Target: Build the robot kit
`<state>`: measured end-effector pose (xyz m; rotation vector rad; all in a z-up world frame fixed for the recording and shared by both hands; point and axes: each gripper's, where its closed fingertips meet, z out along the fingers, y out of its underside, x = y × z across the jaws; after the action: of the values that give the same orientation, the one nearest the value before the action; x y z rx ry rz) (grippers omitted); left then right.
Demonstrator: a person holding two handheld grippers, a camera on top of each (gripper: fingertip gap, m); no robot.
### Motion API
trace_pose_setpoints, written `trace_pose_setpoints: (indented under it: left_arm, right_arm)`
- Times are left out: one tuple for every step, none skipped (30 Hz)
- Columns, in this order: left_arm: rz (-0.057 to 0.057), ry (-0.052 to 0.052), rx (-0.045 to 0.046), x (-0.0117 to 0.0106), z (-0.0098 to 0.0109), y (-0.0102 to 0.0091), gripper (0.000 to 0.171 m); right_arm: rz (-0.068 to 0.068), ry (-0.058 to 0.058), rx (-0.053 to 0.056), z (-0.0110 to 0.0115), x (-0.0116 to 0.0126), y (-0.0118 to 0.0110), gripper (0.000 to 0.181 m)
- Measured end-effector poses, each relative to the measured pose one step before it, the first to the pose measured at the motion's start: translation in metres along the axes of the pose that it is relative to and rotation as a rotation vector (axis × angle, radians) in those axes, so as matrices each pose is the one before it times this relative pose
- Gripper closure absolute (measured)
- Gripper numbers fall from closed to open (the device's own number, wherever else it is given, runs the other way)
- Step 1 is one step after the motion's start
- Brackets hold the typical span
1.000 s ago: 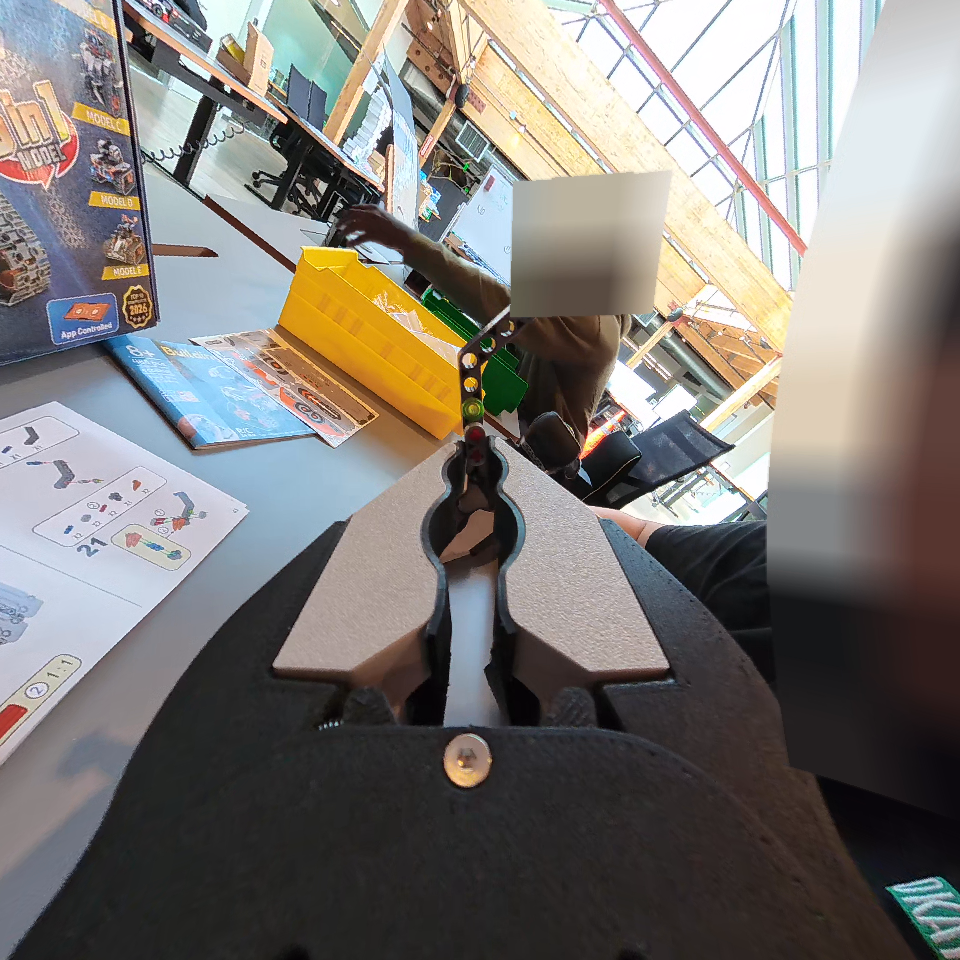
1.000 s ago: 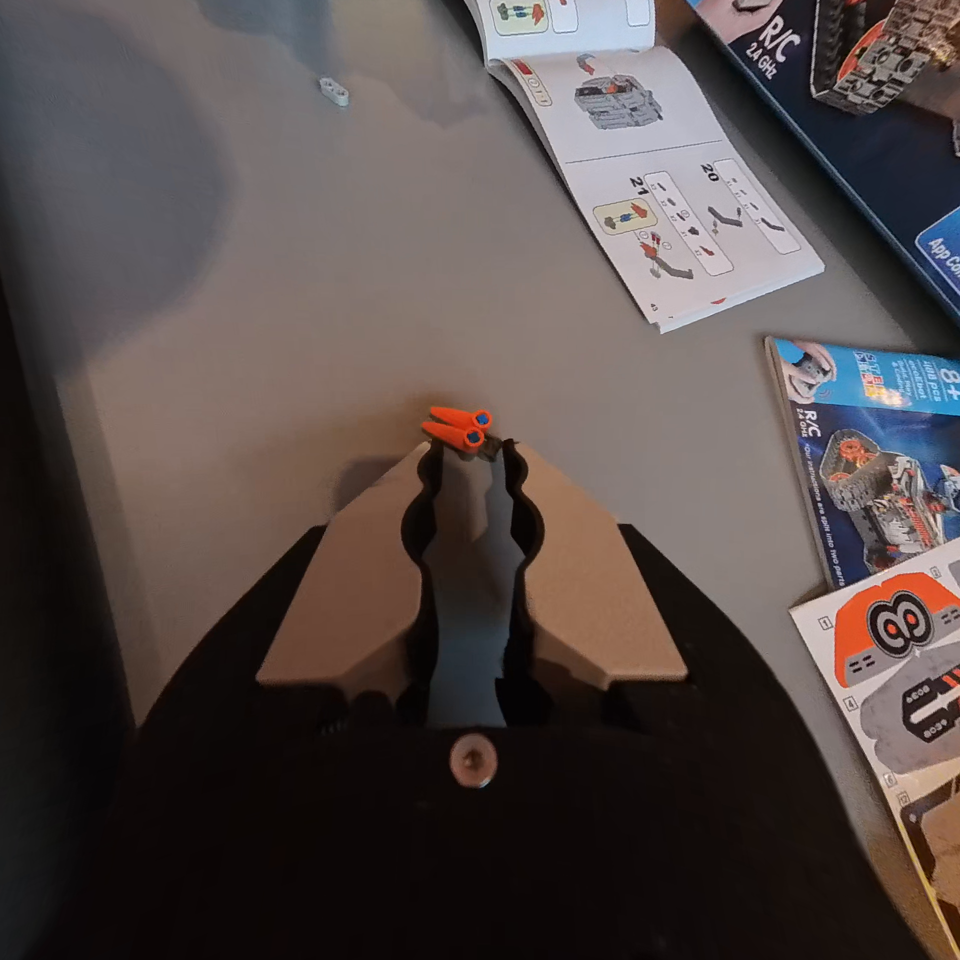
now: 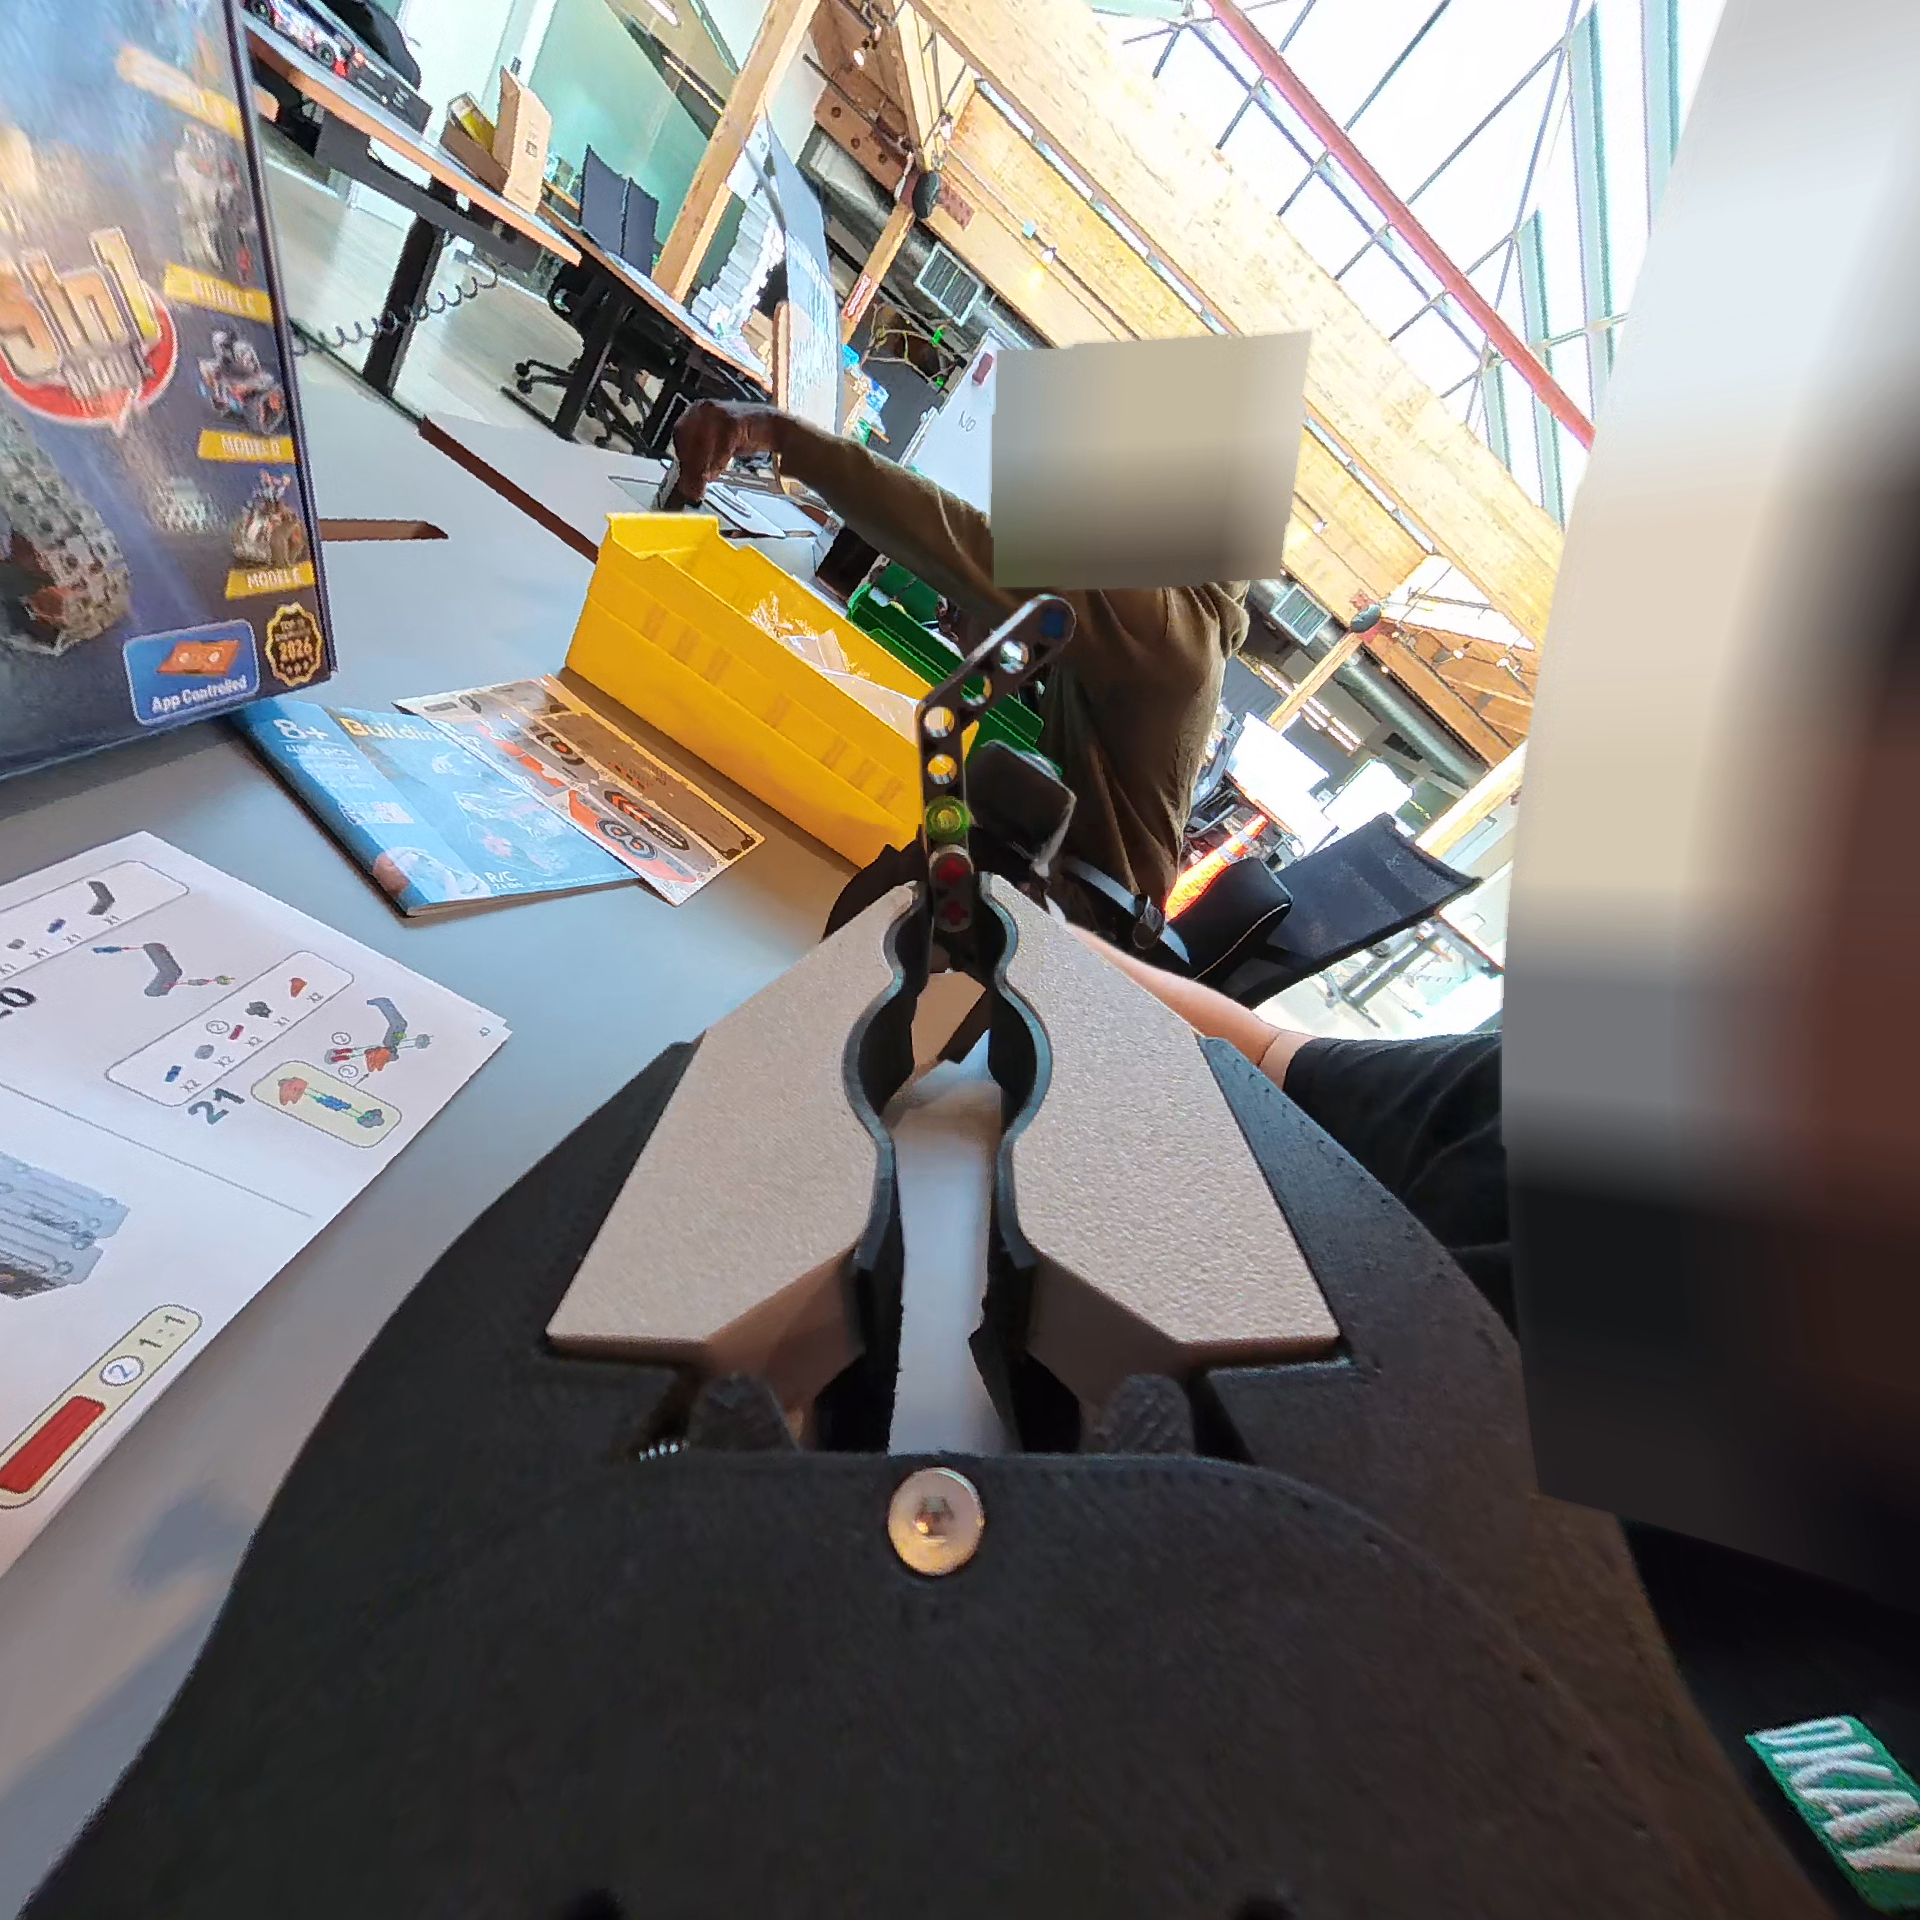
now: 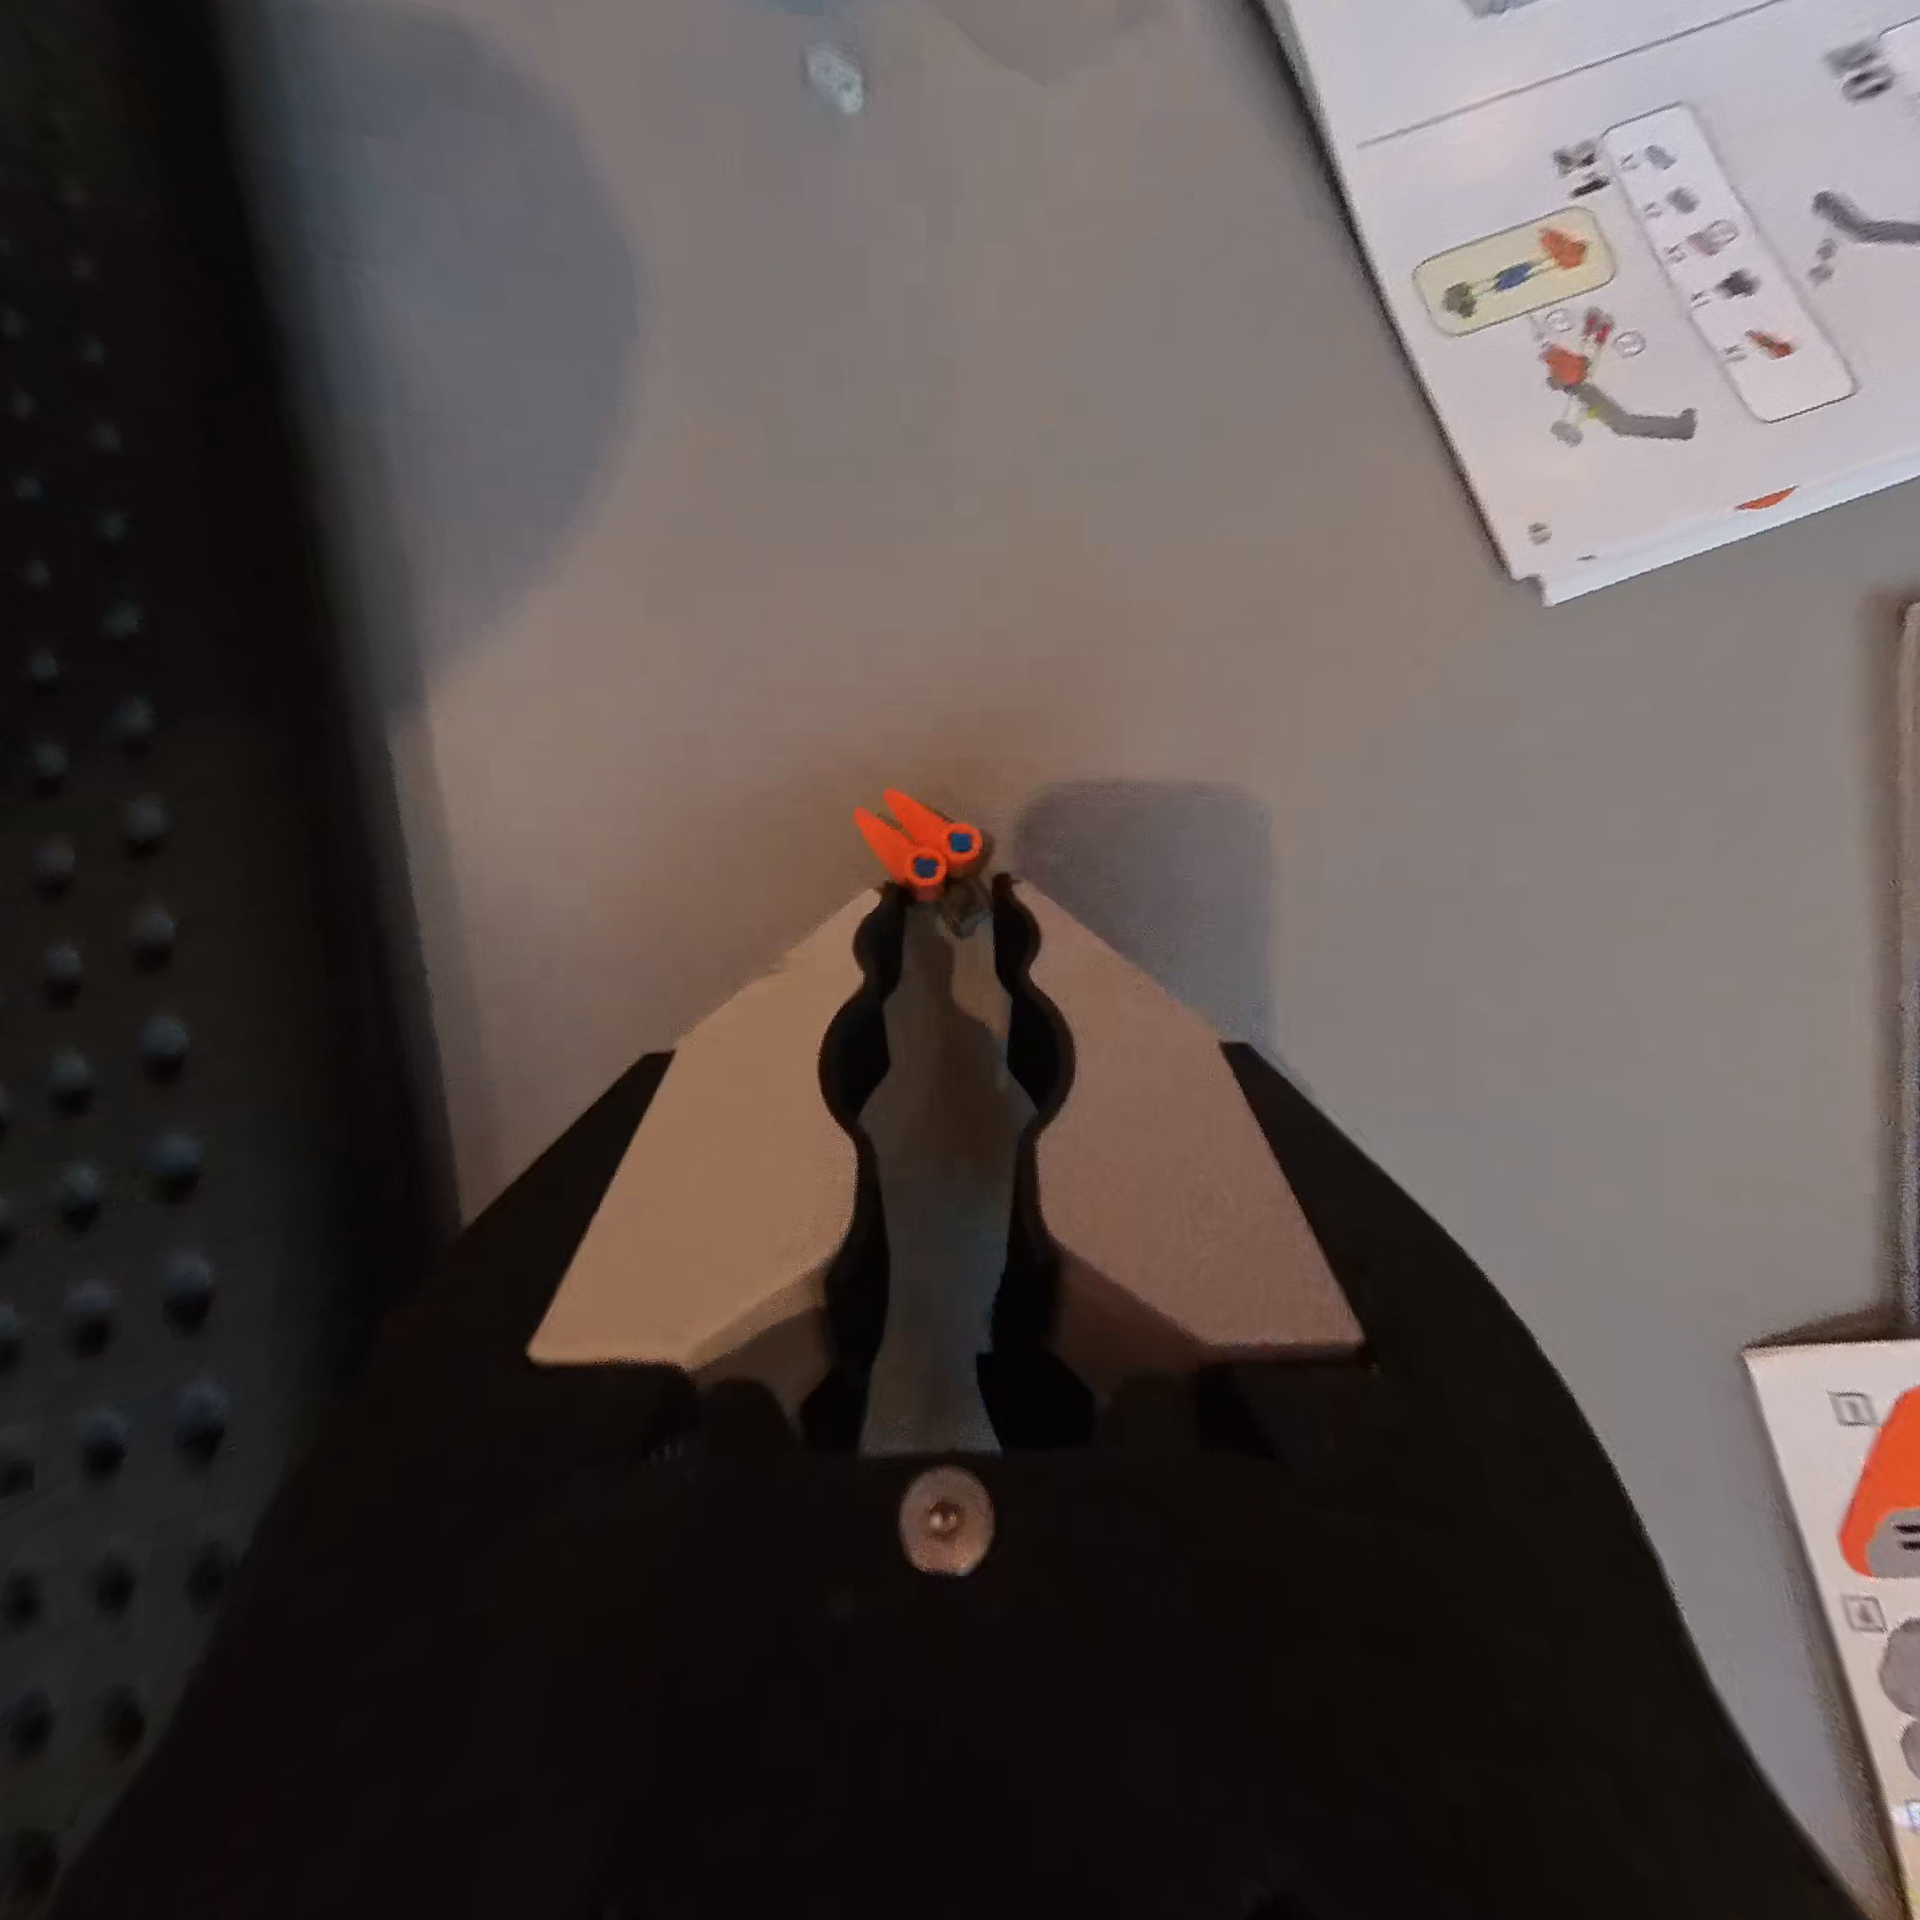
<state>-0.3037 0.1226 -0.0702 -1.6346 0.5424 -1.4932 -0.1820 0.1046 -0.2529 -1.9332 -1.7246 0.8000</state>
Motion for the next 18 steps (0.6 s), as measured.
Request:
trace_pose_setpoints:
  left_arm:
    - [0.0209,-0.003,0.00802,0.00523,-0.00366,-0.00428,0.167]
    - [0.025,-0.0012,0.01311,0.00622,-0.00416,-0.00521,0.167]
    - [0.0278,-0.0028,0.01174,0.00666,-0.00404,-0.00609,0.167]
    - [0.0273,-0.0073,0.00914,0.00492,-0.00412,-0.00452,0.167]
    - [0.0227,-0.0136,0.0066,0.00316,-0.00414,-0.00411,0.167]
    - [0.0172,-0.012,0.01022,0.00214,-0.00415,-0.00369,0.167]
    - [0.0109,-0.0043,0.0123,0.00213,-0.00382,-0.00372,0.167]
    - [0.006,0.0007,0.01112,0.00293,-0.0036,-0.00371,0.167]
    - [0.0051,0.0002,0.00863,0.00265,-0.00337,-0.0033,0.167]
    - [0.0056,-0.0032,0.00583,0.00189,-0.00292,-0.00265,0.167]
    - [0.004,-0.0036,0.00632,0.00009,-0.0012,-0.00178,0.167]
    - [0.0006,0.0008,0.00615,0.00056,-0.0007,-0.00122,0.167]
    - [-0.0054,0.0064,0.00171,0.00067,-0.0002,-0.00003,0.166]
    - [-0.0083,0.0074,-0.00231,0.00042,0.00058,0.00083,0.166]
    - [-0.0075,0.0049,-0.00464,-0.00015,0.001,0.0015,0.166]
    - [-0.0057,0.0035,-0.00557,-0.00056,0.00131,0.00186,0.166]
    - [-0.0051,0.0041,-0.0067,-0.00026,0.00119,0.0019,0.166]
    - [-0.0053,0.0048,-0.00762,-0.00027,0.00161,0.00191,0.166]
  right_arm:
    - [0.0103,-0.0642,-0.0576,-0.00057,-0.00739,0.00456,0.164]
    - [0.007,-0.0479,-0.0425,-0.0009,-0.00439,0.0015,0.165]
    - [0.001,-0.0371,-0.0432,-0.00024,-0.00227,0.00172,0.165]
    - [0.0058,-0.0635,-0.0491,-0.00027,-0.00496,0.00192,0.165]
    - [0.0006,-0.0598,-0.0633,-0.00025,-0.00349,0.00267,0.165]
    - [-0.0022,-0.0448,-0.0511,-0.00031,-0.00109,0.0012,0.165]
    - [0.0067,-0.0384,-0.0492,-0.00042,0.00003,0.0005,0.165]
    - [0.0103,-0.03,-0.0543,-0.00035,0.00043,0.00034,0.165]
    - [0.0067,-0.0268,-0.0543,0.00002,-0.00026,0.00046,0.165]
    - [-0.0014,-0.0176,-0.0474,0.00011,0.00017,-0.00065,0.165]
    - [-0.0027,-0.0047,-0.0332,0.00021,0.00093,-0.0023,0.165]
    - [-0.0042,-0.0046,-0.027,0.00059,0.00046,-0.00237,0.165]
    - [-0.001,-0.0098,-0.0279,0.0007,-0.00025,-0.00172,0.166]
    - [0.0026,-0.0084,-0.0228,0.0004,0.00004,-0.0015,0.166]
    - [0.0039,-0.0069,-0.0172,0.00011,0.0001,-0.00147,0.166]
    - [0.0016,-0.0063,-0.0133,-0.00008,0.00037,-0.00106,0.166]
    - [0.005,-0.0063,-0.0119,-0.00025,0.00053,-0.00062,0.166]
    - [0.01,-0.0024,-0.0078,-0.00064,0.0011,-0.0008,0.165]
